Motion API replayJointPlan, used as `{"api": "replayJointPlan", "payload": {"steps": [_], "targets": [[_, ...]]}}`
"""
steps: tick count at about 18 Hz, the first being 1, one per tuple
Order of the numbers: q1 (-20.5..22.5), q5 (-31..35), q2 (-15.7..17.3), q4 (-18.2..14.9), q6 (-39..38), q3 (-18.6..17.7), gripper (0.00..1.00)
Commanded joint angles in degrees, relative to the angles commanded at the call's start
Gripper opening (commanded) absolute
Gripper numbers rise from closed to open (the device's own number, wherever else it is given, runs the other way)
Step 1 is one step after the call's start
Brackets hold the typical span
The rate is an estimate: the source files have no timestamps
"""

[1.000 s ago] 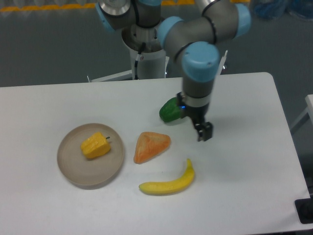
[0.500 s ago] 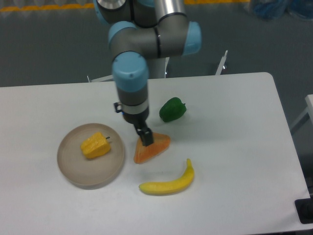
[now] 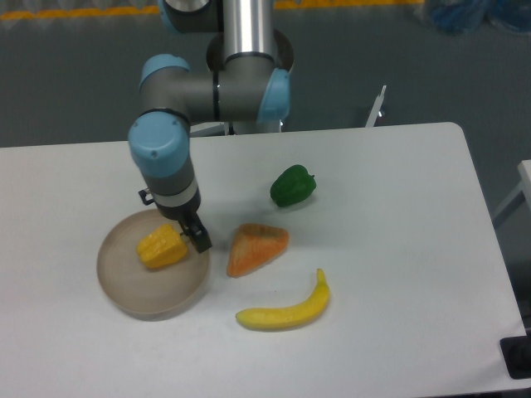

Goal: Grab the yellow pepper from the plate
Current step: 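Lower the gripper onto the yellow pepper and close on it, then lift the yellow pepper off the plate and carry it upward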

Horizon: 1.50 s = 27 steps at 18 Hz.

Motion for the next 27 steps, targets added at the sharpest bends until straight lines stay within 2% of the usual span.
{"api": "replayJointPlan", "payload": {"steps": [2, 5, 14, 15, 19, 20, 21, 25, 27], "targets": [[-0.62, 0.0, -1.4, 0.52, -0.17, 0.09, 1.0], [-1.84, -0.09, -2.81, 4.47, -1.4, 0.0, 1.0], [-3.34, 0.0, -5.8, 4.83, -2.55, 0.0, 1.0], [-3.34, 0.0, -5.89, 5.01, -2.64, 0.0, 0.87], [-3.34, -0.26, -5.54, 5.01, -2.55, 0.17, 0.15], [-3.26, -0.18, -5.45, 5.01, -2.55, 0.44, 0.03], [-3.26, -0.18, -5.36, 5.01, -2.72, 0.96, 0.0], [-2.82, -0.35, -4.14, 5.36, -3.42, 2.72, 0.0], [-0.98, -0.53, -1.51, 5.19, -4.48, 2.64, 0.0]]}}
